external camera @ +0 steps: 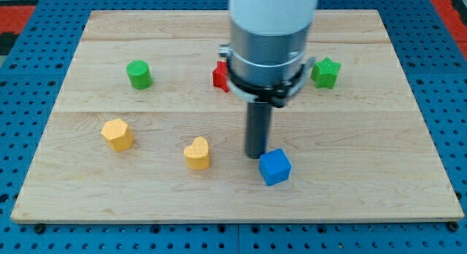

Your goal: Move the yellow heart to the right of the yellow hexagon

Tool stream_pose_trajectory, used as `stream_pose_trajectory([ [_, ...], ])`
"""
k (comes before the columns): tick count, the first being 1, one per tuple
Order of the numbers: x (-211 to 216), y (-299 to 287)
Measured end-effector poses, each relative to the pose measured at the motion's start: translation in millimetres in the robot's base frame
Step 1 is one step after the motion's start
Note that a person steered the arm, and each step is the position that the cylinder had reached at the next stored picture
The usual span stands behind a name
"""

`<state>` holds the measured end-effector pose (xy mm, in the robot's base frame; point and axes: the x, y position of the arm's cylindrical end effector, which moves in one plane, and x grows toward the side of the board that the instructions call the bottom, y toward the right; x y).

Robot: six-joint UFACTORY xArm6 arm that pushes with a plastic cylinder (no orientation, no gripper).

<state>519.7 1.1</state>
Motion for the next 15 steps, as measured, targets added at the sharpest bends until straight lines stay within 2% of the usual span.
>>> stream_pose_trajectory([
  [1, -6, -29],
  [2, 33, -30],
  [4, 33, -74],
  [5, 30, -120],
  [6, 51, -166],
  [7, 47, -183],
  [10, 13, -107],
  [11, -10, -105],
  [12, 7, -86],
  [13, -2, -39],
  [14, -61, -29],
  [15, -113, -110],
])
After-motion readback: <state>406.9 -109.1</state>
